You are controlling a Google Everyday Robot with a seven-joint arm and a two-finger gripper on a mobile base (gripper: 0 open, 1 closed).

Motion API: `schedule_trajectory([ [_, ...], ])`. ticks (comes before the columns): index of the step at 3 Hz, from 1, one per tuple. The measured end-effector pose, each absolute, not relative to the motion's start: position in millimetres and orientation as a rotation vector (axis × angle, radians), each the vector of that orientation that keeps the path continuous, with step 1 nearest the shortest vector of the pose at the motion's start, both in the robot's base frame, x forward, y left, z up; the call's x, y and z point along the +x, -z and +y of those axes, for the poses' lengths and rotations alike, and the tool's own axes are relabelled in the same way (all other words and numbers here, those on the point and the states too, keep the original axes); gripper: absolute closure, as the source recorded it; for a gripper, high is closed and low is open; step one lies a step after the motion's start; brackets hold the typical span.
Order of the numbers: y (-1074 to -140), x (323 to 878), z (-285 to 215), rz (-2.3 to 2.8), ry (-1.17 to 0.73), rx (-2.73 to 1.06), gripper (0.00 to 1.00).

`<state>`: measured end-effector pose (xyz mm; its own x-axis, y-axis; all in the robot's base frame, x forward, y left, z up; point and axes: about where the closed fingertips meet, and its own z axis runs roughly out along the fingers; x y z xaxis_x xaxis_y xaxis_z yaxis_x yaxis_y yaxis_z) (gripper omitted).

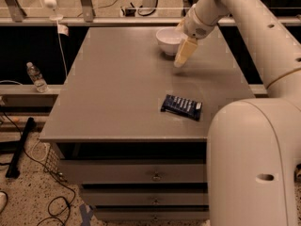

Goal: Move white bowl near rxbar blueberry

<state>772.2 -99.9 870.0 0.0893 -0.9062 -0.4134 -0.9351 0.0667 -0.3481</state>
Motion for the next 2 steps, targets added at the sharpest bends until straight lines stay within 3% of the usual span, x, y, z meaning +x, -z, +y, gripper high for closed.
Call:
schedule_trajectory([
  [1,-860.1,772.5,-93.9,1.824,-0.113,-1.854,0.48],
  [2,-854.5,772.7,-91.2,1.834,-0.137,-1.867,0.70],
])
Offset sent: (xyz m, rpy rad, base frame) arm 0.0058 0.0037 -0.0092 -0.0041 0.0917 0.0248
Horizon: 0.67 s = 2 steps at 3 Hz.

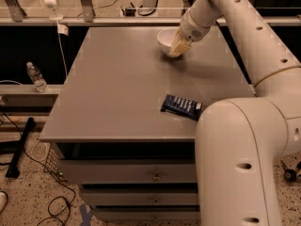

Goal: Move white bowl near rxbar blueberry

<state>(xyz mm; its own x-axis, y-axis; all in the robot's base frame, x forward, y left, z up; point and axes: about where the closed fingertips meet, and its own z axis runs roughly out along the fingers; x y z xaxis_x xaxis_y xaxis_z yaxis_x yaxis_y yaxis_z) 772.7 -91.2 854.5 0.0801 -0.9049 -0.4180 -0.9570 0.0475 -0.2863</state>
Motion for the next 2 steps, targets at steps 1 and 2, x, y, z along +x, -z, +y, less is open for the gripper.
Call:
schedule_trajectory([
  [1,-876,769,-93,1.794,-0.103,-1.887,1.00],
  [2,-905,756,-96,1.741,-0.071,-1.911,1.00],
])
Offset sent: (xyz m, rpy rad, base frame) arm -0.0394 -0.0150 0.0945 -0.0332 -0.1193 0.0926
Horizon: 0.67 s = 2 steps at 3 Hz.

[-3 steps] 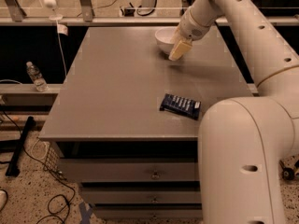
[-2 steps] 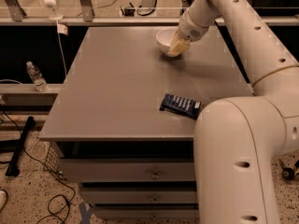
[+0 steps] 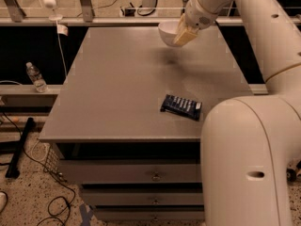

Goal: Move white bowl near rxbar blueberry

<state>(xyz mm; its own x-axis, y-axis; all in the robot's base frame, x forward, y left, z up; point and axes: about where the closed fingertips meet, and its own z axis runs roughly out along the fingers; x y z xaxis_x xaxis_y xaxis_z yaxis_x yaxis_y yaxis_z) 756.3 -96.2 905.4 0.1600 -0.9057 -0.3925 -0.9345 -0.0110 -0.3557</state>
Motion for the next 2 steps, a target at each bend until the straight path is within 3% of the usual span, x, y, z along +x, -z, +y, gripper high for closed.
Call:
schedule_trajectory([
  [2,-909,693,-87,1.748,-0.122,-1.997,1.00],
])
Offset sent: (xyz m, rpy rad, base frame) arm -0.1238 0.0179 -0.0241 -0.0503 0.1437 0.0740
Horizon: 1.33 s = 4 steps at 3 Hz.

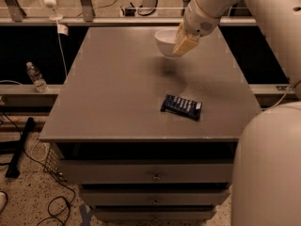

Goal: Move white bowl near rxbar blueberry

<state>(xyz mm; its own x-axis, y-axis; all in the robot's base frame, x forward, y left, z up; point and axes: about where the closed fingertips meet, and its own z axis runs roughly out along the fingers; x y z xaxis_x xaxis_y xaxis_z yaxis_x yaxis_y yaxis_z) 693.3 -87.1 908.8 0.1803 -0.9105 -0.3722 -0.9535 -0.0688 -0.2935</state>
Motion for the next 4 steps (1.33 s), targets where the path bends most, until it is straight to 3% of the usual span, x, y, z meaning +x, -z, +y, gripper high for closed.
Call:
schedule_trajectory([
  [4,-877,591,-109,1.923,-0.174,-1.962,1.00],
])
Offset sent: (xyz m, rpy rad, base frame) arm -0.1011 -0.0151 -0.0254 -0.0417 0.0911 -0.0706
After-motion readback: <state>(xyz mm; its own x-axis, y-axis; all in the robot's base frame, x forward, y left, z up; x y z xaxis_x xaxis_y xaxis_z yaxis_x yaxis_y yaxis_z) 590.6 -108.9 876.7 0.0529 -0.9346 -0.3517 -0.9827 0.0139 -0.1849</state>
